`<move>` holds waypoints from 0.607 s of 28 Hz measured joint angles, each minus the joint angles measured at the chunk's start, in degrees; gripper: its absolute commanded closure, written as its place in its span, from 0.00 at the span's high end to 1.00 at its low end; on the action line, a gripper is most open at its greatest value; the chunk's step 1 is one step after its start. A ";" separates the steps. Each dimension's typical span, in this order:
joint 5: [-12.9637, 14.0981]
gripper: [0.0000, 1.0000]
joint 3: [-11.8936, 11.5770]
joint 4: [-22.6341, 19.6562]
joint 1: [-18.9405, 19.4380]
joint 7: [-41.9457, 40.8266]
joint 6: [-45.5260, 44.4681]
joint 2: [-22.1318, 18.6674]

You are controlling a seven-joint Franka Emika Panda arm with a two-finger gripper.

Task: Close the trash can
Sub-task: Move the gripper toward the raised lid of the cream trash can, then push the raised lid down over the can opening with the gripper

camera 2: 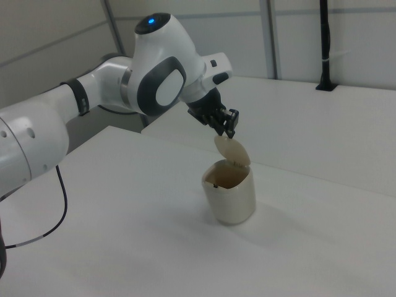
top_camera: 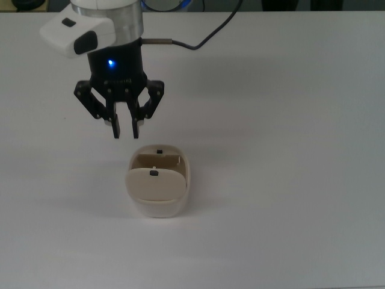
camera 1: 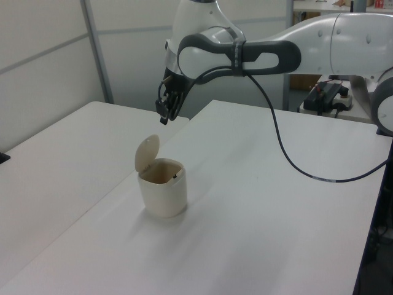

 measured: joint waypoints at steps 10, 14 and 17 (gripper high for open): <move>-0.82 0.00 0.01 0.00 0.45 3.48 8.82 3.29; -1.50 0.00 0.02 0.00 1.11 4.40 11.00 4.62; -1.97 0.00 0.02 0.00 1.72 4.59 11.91 5.46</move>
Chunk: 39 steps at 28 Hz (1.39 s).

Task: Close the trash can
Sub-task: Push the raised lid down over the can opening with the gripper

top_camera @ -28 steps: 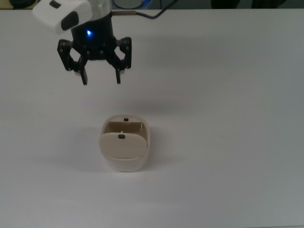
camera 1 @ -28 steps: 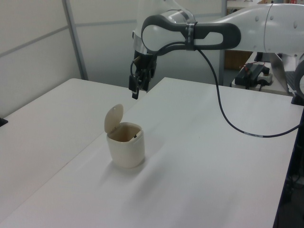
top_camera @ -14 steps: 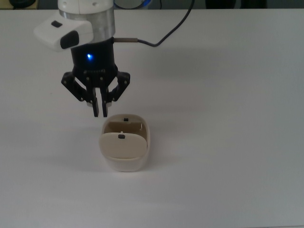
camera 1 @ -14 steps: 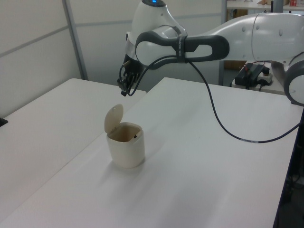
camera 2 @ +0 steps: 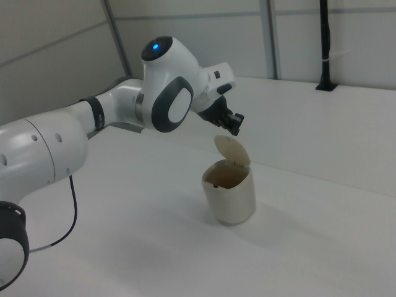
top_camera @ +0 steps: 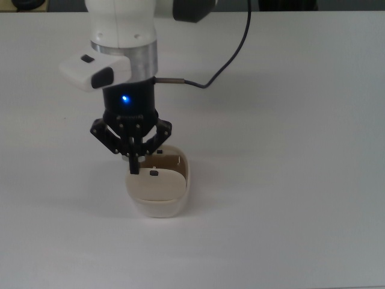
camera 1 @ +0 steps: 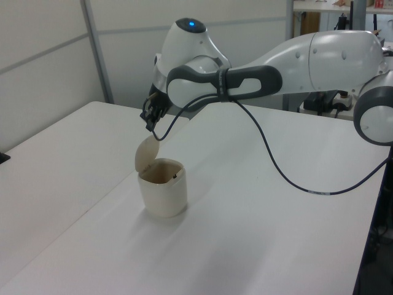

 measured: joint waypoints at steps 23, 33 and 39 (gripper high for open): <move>-3.51 0.00 0.01 -0.53 1.68 -1.72 -3.68 1.45; -3.52 0.00 0.01 -1.56 1.69 -4.36 -8.49 1.57; -3.52 0.00 0.01 -1.83 1.68 -6.05 -11.16 1.62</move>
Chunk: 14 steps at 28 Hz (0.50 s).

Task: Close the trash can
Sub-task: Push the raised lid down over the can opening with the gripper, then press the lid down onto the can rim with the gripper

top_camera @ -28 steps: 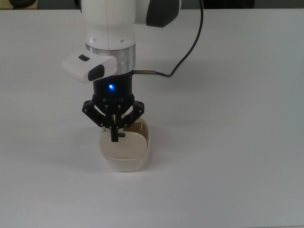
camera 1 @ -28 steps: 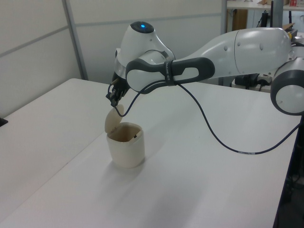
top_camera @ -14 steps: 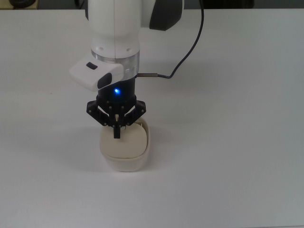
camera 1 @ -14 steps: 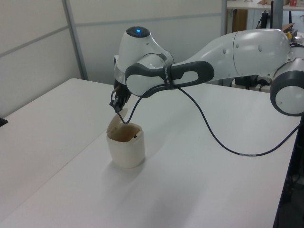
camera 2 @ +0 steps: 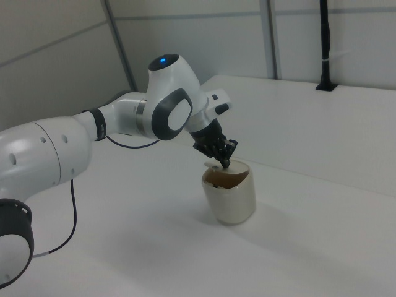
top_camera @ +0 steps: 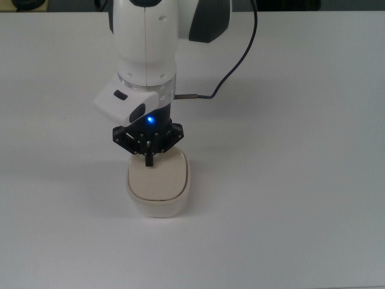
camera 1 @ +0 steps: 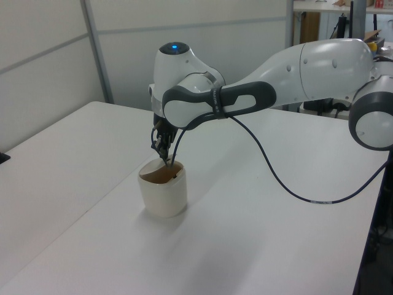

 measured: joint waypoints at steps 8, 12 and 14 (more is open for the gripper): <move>0.00 0.00 0.00 -1.34 0.00 -1.28 -0.53 0.07; 0.00 0.00 0.00 -2.08 0.00 -1.45 -0.53 0.31; 0.00 0.00 0.00 -2.21 0.00 -1.60 -0.53 0.49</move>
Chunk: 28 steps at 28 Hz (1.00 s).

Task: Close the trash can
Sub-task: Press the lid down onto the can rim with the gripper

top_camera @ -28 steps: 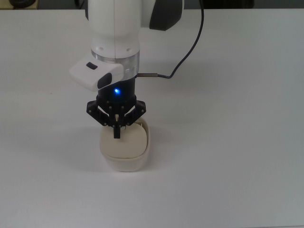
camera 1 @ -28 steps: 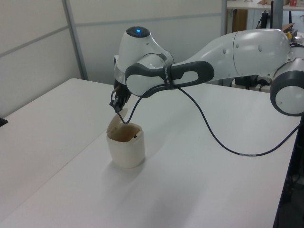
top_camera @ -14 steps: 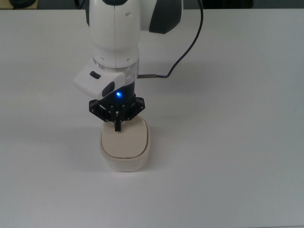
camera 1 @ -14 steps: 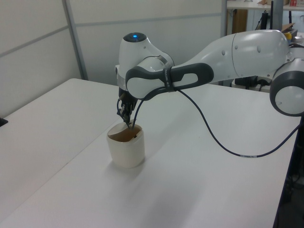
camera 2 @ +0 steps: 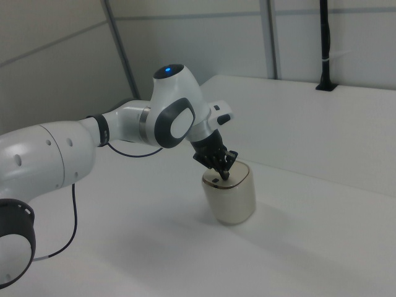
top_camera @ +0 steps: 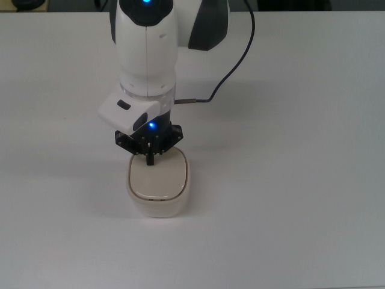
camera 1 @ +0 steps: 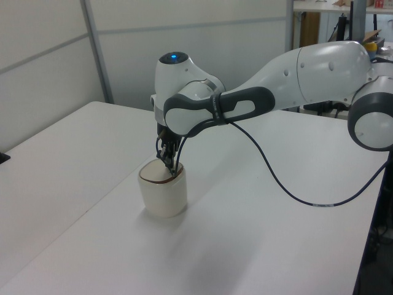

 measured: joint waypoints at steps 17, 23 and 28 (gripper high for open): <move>-0.07 0.00 0.00 -0.13 0.01 -0.99 0.00 0.32; -1.57 0.00 0.02 -0.15 0.43 -1.05 0.00 0.53; -2.45 0.00 0.02 -0.16 0.80 -1.05 0.00 0.56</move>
